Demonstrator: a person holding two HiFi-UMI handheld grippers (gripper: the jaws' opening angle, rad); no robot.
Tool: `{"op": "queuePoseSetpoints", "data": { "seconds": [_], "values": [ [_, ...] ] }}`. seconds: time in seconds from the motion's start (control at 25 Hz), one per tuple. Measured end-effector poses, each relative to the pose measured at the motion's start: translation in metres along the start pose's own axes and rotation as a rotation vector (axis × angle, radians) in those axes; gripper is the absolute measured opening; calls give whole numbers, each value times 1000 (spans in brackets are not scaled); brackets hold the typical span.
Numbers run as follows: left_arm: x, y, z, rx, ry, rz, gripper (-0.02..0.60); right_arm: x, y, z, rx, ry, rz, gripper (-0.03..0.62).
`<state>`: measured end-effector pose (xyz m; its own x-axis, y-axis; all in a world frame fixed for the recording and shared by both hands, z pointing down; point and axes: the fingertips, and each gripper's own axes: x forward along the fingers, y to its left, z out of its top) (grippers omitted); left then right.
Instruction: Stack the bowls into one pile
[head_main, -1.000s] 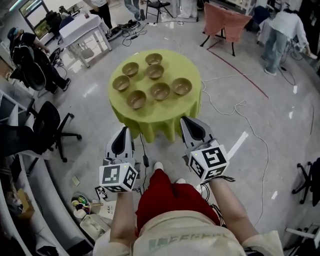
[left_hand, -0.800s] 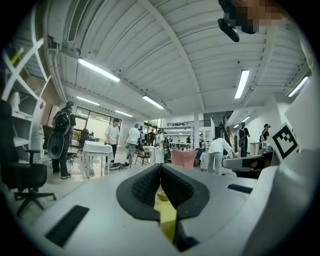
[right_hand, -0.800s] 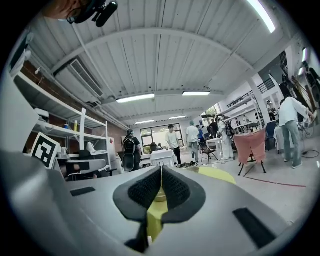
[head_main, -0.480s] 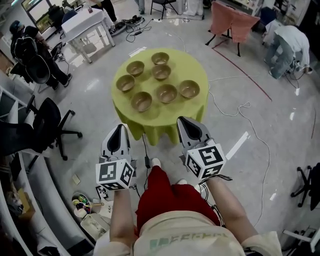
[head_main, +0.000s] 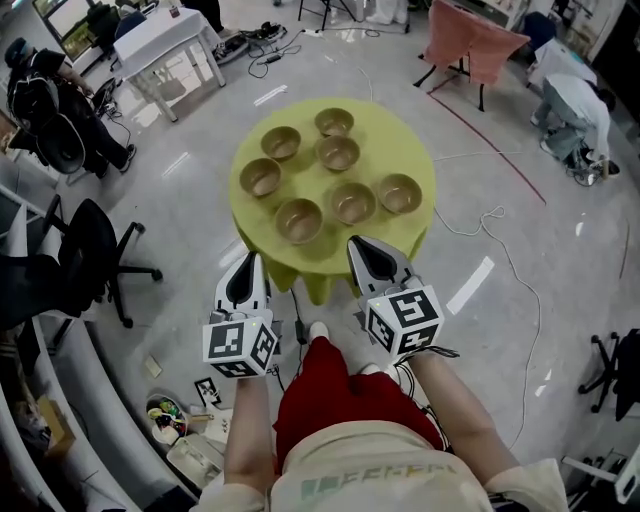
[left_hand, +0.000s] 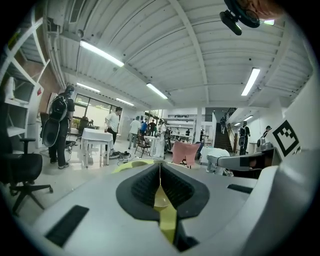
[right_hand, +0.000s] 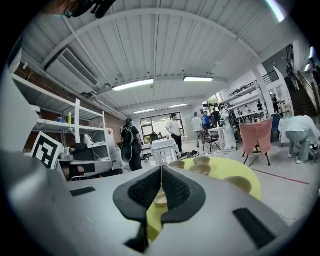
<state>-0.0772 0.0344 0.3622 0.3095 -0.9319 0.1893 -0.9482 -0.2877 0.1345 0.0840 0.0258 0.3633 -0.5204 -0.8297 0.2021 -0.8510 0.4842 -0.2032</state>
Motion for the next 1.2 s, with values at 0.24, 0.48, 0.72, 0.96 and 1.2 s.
{"op": "queuePoseSetpoints", "data": {
  "seconds": [0.24, 0.48, 0.72, 0.96, 1.2],
  "values": [
    [39, 32, -8, -1, 38, -18, 23, 52, -2, -15, 12, 63, -15, 37],
    [70, 54, -21, -6, 94, -54, 23, 89, -7, -31, 57, 121, -52, 37],
    [97, 58, -38, -8, 164, -98, 23, 109, -15, -54, 91, 199, -100, 37],
    [116, 62, -55, -28, 220, -130, 23, 123, -20, -75, 113, 274, -134, 37],
    [128, 63, -73, -61, 273, -171, 25, 132, -24, -93, 138, 339, -153, 37]
  ]
}}
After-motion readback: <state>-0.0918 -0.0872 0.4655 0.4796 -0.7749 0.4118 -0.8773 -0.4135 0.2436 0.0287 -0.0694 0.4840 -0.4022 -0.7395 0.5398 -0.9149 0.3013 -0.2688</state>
